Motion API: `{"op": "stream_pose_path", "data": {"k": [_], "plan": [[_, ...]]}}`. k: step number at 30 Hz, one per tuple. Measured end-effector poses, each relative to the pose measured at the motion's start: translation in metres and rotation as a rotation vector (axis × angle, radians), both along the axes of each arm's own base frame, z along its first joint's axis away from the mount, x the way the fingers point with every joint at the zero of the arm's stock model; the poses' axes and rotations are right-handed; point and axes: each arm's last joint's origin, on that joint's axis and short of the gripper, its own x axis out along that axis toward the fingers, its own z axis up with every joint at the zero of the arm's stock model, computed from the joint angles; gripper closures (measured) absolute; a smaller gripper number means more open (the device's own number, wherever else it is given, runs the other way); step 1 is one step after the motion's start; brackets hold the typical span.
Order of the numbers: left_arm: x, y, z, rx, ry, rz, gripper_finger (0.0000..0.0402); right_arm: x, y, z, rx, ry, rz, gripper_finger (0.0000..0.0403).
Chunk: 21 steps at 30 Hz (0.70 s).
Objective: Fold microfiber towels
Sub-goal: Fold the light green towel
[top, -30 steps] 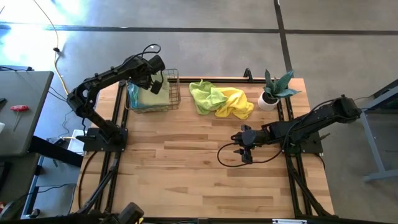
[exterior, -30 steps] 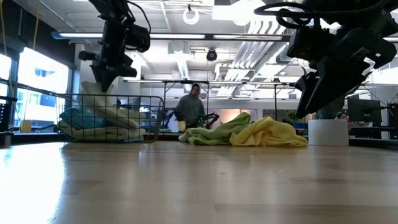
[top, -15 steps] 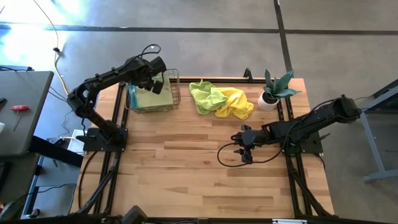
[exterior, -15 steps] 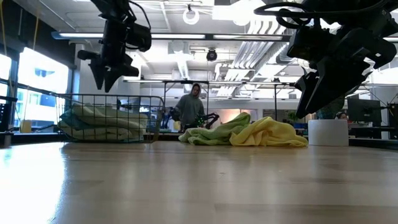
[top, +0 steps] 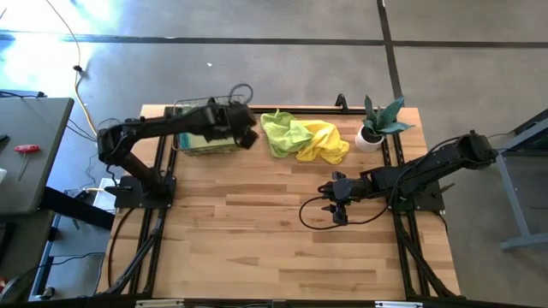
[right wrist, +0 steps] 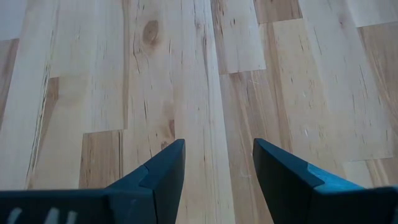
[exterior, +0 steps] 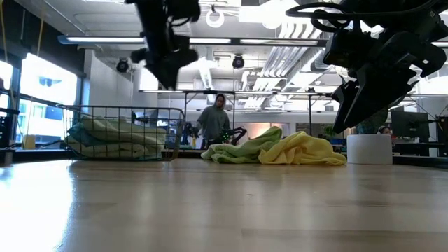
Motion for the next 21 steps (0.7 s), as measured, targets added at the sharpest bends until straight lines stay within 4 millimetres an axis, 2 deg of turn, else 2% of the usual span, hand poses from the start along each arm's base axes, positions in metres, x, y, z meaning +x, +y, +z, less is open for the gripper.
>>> {"op": "stream_pose_path", "data": {"k": [6,9,13,17,21], "plan": [[0.047,-0.053,-0.001,0.003,-0.135,-0.312,0.0284,0.0,0.0,0.0,0.0,0.0,0.001,0.0221],[0.067,-0.082,-0.009,0.026,-0.127,-0.453,0.0284,0.0,0.0,0.0,0.0,0.0,0.0,0.0221],[0.092,-0.113,-0.026,0.139,-0.073,-0.594,0.0284,0.0,0.0,0.0,0.0,0.0,0.0,0.0221],[0.114,-0.131,-0.044,0.318,0.022,-0.682,0.0284,0.0,0.0,0.0,0.0,0.0,0.0,0.0221],[0.134,-0.133,-0.061,0.401,0.037,-0.757,0.0284,0.0,0.0,0.0,0.0,0.0,0.0,0.0221]]}}
